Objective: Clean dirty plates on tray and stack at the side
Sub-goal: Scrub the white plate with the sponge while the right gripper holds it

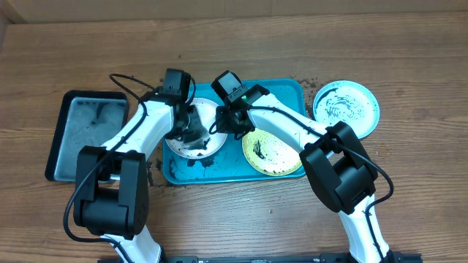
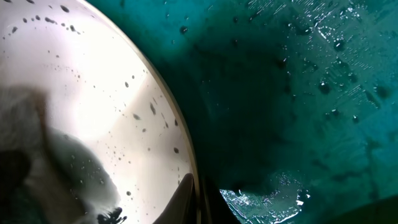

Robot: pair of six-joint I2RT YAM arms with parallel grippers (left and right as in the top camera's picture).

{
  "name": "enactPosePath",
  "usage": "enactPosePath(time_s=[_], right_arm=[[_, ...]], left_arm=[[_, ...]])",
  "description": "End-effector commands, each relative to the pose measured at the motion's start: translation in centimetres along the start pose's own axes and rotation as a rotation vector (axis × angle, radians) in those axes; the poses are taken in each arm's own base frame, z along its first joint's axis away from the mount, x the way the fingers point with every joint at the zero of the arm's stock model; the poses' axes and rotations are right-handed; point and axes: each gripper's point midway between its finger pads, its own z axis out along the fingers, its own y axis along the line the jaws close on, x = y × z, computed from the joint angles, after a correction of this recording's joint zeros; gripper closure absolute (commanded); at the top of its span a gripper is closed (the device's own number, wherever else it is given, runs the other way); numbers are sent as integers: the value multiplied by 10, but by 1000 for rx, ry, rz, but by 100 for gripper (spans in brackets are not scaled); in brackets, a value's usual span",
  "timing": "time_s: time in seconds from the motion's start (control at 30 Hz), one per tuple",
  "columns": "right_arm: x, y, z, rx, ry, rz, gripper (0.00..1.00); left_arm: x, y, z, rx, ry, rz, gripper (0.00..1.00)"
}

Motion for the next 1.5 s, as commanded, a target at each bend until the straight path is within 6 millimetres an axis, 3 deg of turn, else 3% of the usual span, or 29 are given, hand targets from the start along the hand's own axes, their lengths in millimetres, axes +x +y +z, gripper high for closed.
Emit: enactPosePath(time_s=[0.0, 0.2, 0.37, 0.53, 0.7, 0.83, 0.9, 1.0, 1.2, 1.33, 1.47], right_arm=[[6, -6, 11, 11, 21, -5, 96], [7, -6, 11, 13, 24, -4, 96], [8, -7, 11, 16, 28, -4, 96], [8, -8, 11, 18, 31, -4, 96], [8, -8, 11, 18, 31, -4, 96], [8, -7, 11, 17, 29, -4, 96], [7, -8, 11, 21, 27, -4, 96], [7, -9, 11, 27, 22, -4, 96], [5, -9, 11, 27, 17, -4, 96], [5, -8, 11, 25, 15, -4, 96], [6, -9, 11, 27, 19, -4, 96]], left_arm=[[10, -47, -3, 242, 91, -4, 96], [21, -52, 11, 215, 118, -18, 96], [27, -40, 31, 151, 147, -27, 96], [20, 1, 38, -58, 91, -28, 96], [5, 48, 24, -319, -1, -17, 96], [-3, 61, 9, -403, -36, -8, 96], [-4, 53, 8, -377, -35, -5, 96], [4, 22, 15, -222, 17, -5, 96], [32, -62, 13, 223, 187, -5, 96], [36, -72, 13, 234, 191, -4, 96], [30, -58, 19, 112, 123, 9, 96]])
